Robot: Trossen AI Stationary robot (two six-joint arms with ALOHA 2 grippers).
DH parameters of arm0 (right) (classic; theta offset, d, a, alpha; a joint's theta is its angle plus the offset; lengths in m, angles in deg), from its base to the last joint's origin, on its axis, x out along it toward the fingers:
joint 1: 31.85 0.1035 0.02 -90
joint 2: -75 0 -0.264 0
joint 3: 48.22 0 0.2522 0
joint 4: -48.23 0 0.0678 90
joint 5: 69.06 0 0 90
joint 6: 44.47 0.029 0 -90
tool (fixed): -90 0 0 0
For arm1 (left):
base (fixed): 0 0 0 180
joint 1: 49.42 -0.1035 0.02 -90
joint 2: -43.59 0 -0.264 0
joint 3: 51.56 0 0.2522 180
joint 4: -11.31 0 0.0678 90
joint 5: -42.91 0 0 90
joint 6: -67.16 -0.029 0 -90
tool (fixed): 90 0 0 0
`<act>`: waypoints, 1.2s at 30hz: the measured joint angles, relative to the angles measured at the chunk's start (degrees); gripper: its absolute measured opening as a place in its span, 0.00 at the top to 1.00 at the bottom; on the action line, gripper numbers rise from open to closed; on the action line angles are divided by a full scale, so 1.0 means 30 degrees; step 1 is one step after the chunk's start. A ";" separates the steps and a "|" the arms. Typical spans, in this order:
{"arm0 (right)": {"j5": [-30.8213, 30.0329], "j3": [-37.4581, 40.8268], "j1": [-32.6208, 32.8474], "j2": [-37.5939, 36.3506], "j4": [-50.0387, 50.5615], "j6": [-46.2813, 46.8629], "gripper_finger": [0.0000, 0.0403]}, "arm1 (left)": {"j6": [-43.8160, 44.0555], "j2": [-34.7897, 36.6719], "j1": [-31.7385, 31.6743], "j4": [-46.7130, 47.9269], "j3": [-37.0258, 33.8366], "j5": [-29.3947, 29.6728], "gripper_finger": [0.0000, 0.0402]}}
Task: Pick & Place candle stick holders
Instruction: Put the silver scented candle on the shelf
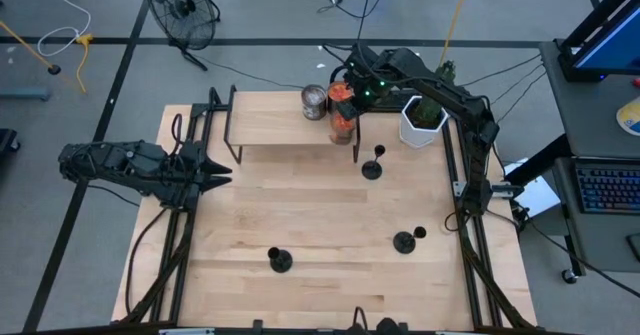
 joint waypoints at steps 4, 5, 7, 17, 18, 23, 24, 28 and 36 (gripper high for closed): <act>-0.0016 -0.0004 -0.0099 0.0000 -0.0085 0.0011 0.91 | -0.0001 0.0000 0.0000 0.0003 0.0000 -0.0015 0.67; -0.0020 -0.0003 -0.0117 0.0000 -0.0162 0.0009 0.89 | -0.0001 0.0000 -0.0001 0.0003 0.0000 -0.0021 0.67; -0.0045 0.0001 -0.0123 0.0000 -0.0482 -0.0001 0.87 | -0.0001 0.0000 -0.0003 0.0003 0.0000 -0.0021 0.67; -0.0104 -0.0007 -0.0123 0.0000 -0.1534 -0.0274 0.84 | -0.0011 0.0000 -0.0003 0.0003 0.0000 -0.0030 0.67; -0.0150 0.0001 -0.0123 0.0000 -0.1714 -0.0315 0.84 | -0.0008 0.0000 -0.0007 0.0003 0.0000 -0.0029 0.67; -0.0179 0.0011 -0.0118 -0.0198 -0.2323 -0.0358 0.84 | 0.0042 0.0000 -0.0002 0.0003 0.0000 -0.0042 0.67; -0.0237 0.0015 -0.0116 -0.0266 -0.2418 -0.0470 0.84 | 0.0042 0.0000 -0.0002 0.0006 0.0000 -0.0042 0.67; -0.0584 0.0019 -0.0079 -0.0636 -0.2816 -0.0816 0.86 | 0.0086 0.0000 0.0000 0.0003 0.0000 -0.0079 0.67; -0.2005 0.0008 0.0944 -0.2844 0.0185 -0.1377 0.92 | 0.0516 0.0005 0.0000 0.0008 0.0000 -0.0086 0.67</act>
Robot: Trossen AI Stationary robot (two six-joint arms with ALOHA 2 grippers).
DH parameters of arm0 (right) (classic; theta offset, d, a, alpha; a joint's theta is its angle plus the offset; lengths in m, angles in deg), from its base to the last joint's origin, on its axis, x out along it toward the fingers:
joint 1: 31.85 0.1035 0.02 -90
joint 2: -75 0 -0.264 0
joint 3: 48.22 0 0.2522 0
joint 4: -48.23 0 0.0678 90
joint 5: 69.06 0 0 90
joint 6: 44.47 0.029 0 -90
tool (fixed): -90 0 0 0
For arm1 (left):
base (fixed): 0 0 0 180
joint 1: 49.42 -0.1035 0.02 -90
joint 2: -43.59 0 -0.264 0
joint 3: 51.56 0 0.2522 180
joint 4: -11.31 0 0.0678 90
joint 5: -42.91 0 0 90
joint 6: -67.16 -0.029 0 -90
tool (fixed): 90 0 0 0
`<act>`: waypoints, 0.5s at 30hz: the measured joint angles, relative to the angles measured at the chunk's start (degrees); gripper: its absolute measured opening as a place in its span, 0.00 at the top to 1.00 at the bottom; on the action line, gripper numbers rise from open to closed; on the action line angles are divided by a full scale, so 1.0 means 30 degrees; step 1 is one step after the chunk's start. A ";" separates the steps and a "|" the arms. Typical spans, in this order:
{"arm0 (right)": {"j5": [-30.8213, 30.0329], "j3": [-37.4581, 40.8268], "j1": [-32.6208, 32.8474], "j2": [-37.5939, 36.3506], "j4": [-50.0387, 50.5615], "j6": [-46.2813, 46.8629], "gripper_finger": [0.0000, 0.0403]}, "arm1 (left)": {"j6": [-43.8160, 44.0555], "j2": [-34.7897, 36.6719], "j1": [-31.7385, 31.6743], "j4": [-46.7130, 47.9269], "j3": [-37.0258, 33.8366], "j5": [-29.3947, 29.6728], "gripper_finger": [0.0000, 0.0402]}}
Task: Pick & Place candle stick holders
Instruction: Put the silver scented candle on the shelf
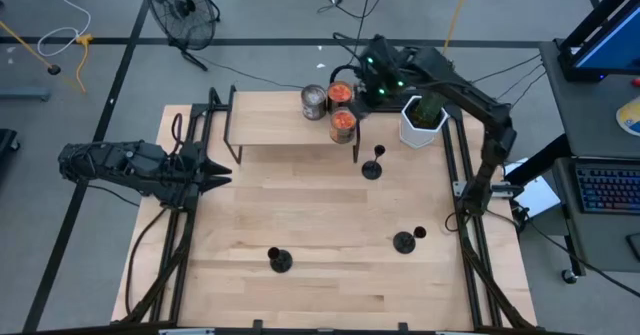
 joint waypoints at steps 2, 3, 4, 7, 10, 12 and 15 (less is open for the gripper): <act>-0.1411 0.0000 0.0442 -0.0368 0.1437 -0.0064 0.96 | 0.0000 0.0003 0.0000 -0.0007 0.0000 0.0007 0.67; -0.1852 0.0000 0.0628 -0.0492 0.2049 -0.0072 0.97 | 0.0000 0.0003 0.0000 -0.0021 0.0000 0.0015 0.67; -0.2210 0.0000 0.0760 -0.0554 0.2646 -0.0108 0.99 | -0.0007 0.0003 0.0000 -0.0049 0.0000 0.0022 0.67; -0.2685 0.0145 0.1104 -0.0566 0.3359 -0.0113 0.99 | -0.0032 0.0003 -0.0002 -0.0142 0.0000 0.0058 0.67; -0.2621 0.1448 0.1296 -0.0570 0.2312 -0.0276 1.00 | -0.0042 0.0003 -0.0004 -0.0149 0.0000 0.0058 0.67; -0.2588 0.2671 0.1329 -0.0520 0.1505 -0.0260 1.00 | -0.0015 0.0003 0.0000 -0.0144 0.0000 0.0027 0.67; -0.2638 0.4355 0.1329 -0.0500 0.0620 -0.0239 1.00 | 0.0029 0.0003 0.0000 -0.0151 0.0000 -0.0297 0.67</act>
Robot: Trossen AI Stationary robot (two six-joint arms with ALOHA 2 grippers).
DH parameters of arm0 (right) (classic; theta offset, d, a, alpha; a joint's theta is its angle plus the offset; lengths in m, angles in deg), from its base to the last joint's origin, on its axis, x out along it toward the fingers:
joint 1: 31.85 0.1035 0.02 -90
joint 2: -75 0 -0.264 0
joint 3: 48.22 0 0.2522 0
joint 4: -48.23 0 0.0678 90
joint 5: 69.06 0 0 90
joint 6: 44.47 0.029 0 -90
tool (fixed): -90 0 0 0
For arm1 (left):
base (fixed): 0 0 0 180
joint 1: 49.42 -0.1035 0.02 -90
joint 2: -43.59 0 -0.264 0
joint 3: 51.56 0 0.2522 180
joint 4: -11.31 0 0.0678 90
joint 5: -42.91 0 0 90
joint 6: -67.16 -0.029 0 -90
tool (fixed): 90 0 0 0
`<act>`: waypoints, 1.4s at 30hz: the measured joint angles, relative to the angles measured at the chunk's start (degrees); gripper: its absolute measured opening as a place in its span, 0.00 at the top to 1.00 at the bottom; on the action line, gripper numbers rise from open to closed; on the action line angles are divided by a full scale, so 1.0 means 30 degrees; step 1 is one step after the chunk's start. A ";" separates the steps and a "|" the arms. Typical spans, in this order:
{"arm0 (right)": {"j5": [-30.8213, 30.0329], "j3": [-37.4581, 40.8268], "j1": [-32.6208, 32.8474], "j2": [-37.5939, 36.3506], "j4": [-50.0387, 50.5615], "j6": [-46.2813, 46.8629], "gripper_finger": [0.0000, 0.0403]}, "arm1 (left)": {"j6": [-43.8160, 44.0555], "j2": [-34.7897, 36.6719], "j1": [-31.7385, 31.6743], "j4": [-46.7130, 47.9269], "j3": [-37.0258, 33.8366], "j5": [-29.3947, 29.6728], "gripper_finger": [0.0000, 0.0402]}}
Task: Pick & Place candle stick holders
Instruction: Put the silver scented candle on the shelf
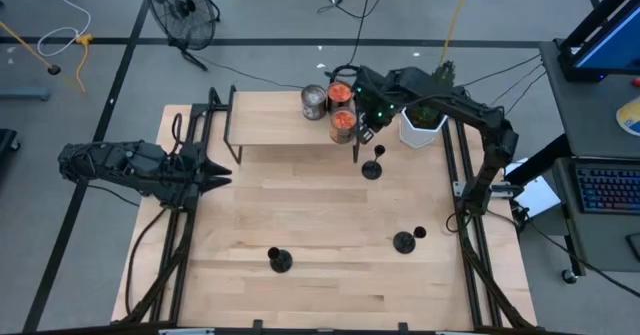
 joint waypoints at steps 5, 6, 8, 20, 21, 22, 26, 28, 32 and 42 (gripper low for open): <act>0.0108 0.1876 0.0000 0.0003 -0.2080 0.0060 1.00 | 0.0344 0.0000 0.0000 0.0004 0.0000 -0.0052 0.67; 0.0153 0.2047 0.0000 0.0007 -0.2270 0.0113 1.00 | 0.0350 0.0000 0.0000 0.0000 0.0000 -0.0060 0.67; 0.0524 0.2228 0.0000 -0.0033 -0.2629 0.0190 1.00 | 0.0360 0.0000 0.0000 0.0000 0.0000 -0.0060 0.67; 0.0656 0.2165 -0.0007 -0.0037 -0.4274 0.0211 1.00 | 0.0401 0.0000 0.0000 0.0000 0.0000 -0.0052 0.67; 0.0669 0.2165 -0.0007 -0.0037 -0.4462 0.0205 1.00 | 0.0401 0.0000 0.0000 0.0000 0.0000 -0.0045 0.67; 0.0676 0.2165 -0.0007 -0.0037 -0.4653 0.0206 1.00 | 0.0401 0.0000 0.0000 0.0002 0.0000 -0.0035 0.67; 0.1148 0.2165 -0.0015 -0.0037 -0.5277 0.0211 1.00 | 0.0395 0.0000 -0.0006 0.0007 0.0000 0.0006 0.67; 0.1224 0.2158 -0.0007 -0.0037 -0.5512 0.0211 1.00 | 0.0394 0.0000 0.0000 0.0003 0.0000 0.0010 0.67; 0.1209 0.2158 -0.0007 -0.0037 -0.5954 0.0371 1.00 | 0.0394 0.0000 0.0000 0.0000 0.0000 0.0013 0.67; 0.1564 0.2229 -0.0015 -0.0037 -0.7278 0.0502 1.00 | 0.0394 0.0000 0.0000 0.0007 0.0000 0.0013 0.67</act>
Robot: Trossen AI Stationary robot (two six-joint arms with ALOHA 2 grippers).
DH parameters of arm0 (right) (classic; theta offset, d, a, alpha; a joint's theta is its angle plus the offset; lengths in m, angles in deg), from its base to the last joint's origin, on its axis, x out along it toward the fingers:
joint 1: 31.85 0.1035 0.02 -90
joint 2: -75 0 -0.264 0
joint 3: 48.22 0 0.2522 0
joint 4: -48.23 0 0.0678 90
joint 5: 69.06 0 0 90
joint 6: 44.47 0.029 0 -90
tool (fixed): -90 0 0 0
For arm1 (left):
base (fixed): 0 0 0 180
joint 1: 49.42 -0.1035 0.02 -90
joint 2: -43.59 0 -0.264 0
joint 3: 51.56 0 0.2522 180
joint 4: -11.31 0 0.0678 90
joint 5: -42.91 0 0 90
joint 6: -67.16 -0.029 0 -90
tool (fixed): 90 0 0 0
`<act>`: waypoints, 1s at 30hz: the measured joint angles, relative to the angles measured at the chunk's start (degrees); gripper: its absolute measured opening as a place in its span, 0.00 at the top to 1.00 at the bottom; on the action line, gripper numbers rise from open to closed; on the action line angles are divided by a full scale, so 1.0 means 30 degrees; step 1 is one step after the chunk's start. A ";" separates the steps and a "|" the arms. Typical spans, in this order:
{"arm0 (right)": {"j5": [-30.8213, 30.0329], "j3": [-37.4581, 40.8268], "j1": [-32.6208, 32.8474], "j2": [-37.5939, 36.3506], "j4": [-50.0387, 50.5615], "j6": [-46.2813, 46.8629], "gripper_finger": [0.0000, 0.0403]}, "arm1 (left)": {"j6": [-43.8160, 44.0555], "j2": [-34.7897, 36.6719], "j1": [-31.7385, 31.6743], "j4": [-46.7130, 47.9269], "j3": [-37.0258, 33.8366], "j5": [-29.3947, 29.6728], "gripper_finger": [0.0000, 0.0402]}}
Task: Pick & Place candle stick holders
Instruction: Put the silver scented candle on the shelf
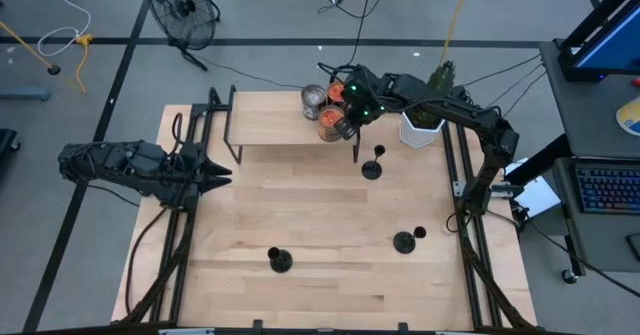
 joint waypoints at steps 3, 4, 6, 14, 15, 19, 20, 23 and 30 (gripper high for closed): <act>-0.0070 0.0184 -0.0015 0.0014 0.0097 0.0112 1.00 | 0.0000 0.0000 0.0000 0.0000 0.0000 0.0000 0.67; -0.0065 0.0192 -0.0015 0.0022 0.0295 0.0212 1.00 | 0.0000 0.0000 0.0000 0.0000 0.0000 0.0004 0.67; 0.0064 0.0192 -0.0011 -0.0108 0.0640 0.0353 1.00 | 0.0000 -0.0002 0.0000 0.0000 0.0000 0.0002 0.67; 0.1159 0.0221 0.1671 -0.0676 0.0954 0.1096 1.00 | -0.0066 0.0000 -0.0002 0.0000 0.0000 0.0007 0.67; 0.1099 0.0221 0.1837 -0.0670 0.0839 0.1151 1.00 | -0.0066 0.0000 -0.0002 0.0000 0.0000 0.0007 0.67; 0.1030 0.0185 0.2256 -0.0383 -0.0247 0.1151 1.00 | -0.0066 -0.0003 0.0000 0.0000 0.0000 0.0007 0.67; 0.1030 0.0212 0.2277 -0.0310 -0.0291 0.1151 1.00 | -0.0066 -0.0002 -0.0005 0.0000 0.0000 0.0007 0.67; 0.1034 0.0232 0.2273 -0.0324 -0.0844 0.1056 1.00 | -0.0056 -0.0002 -0.0002 0.0000 0.0000 -0.0007 0.67; 0.1010 0.0614 0.2095 -0.0328 -0.1779 0.1141 1.00 | -0.0044 0.0000 -0.0007 0.0007 0.0000 -0.0131 0.67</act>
